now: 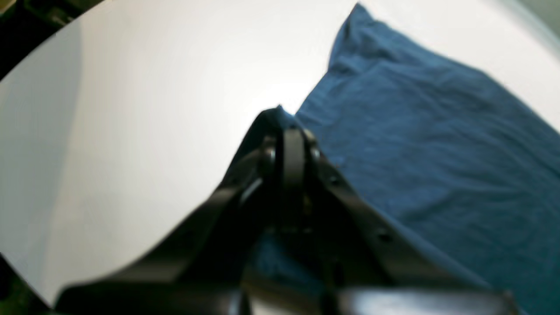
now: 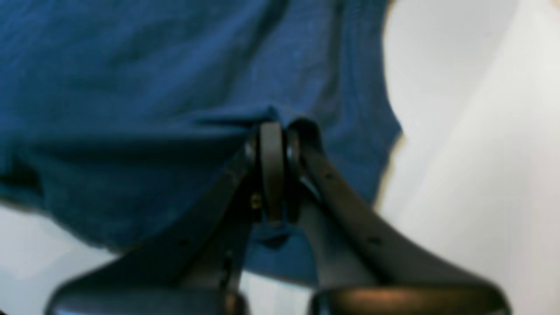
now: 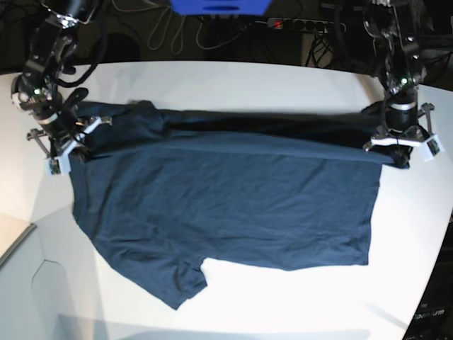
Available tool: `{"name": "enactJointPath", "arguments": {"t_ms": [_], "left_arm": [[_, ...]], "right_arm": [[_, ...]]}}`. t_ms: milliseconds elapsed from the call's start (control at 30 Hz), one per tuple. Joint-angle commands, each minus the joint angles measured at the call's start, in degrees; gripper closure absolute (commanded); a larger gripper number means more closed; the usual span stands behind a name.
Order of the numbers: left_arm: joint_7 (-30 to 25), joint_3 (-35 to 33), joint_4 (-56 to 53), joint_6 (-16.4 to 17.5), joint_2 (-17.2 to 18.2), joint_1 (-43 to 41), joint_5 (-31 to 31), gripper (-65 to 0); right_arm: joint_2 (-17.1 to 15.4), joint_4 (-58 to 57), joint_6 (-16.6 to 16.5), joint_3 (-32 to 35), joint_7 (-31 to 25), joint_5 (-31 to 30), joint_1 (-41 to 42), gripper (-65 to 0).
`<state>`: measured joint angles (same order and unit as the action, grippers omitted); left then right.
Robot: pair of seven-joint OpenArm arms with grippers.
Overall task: Layout the t-shirt on the table in an organized manner, then fold the t-shirt properly
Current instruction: 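Lower the held shirt edge with both grippers onto the table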
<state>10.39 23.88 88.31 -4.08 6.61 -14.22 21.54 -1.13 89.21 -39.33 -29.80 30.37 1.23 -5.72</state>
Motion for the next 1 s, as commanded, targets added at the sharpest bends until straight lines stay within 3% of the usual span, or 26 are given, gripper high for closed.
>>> {"name": "enactJointPath", "arguments": {"t_ms": [0, 400, 733, 967], "left_arm": [[-2.0, 0.3, 0.3, 0.3, 0.6, 1.4, -0.9, 0.0], [-2.1, -3.8, -6.8, 0.4, 4.3, 8.6, -2.5, 0.0], [-2.1, -3.8, -12.1, 0.4, 4.0, 11.6, -2.5, 0.0], [-2.1, -7.5, -14.2, 0.4, 4.3, 13.5, -2.5, 0.0]], "right_arm": [[-0.6, 0.2, -0.7, 0.6, -1.4, -0.8, 1.7, 0.0], [-3.5, -8.8, -0.7, 2.4, -1.5, -0.8, 9.3, 0.0], [-5.0, -11.5, -0.7, 2.4, -1.6, -0.8, 10.8, 0.0], [-5.7, -11.5, -0.7, 2.5, -1.5, -0.8, 11.1, 0.0]]}}
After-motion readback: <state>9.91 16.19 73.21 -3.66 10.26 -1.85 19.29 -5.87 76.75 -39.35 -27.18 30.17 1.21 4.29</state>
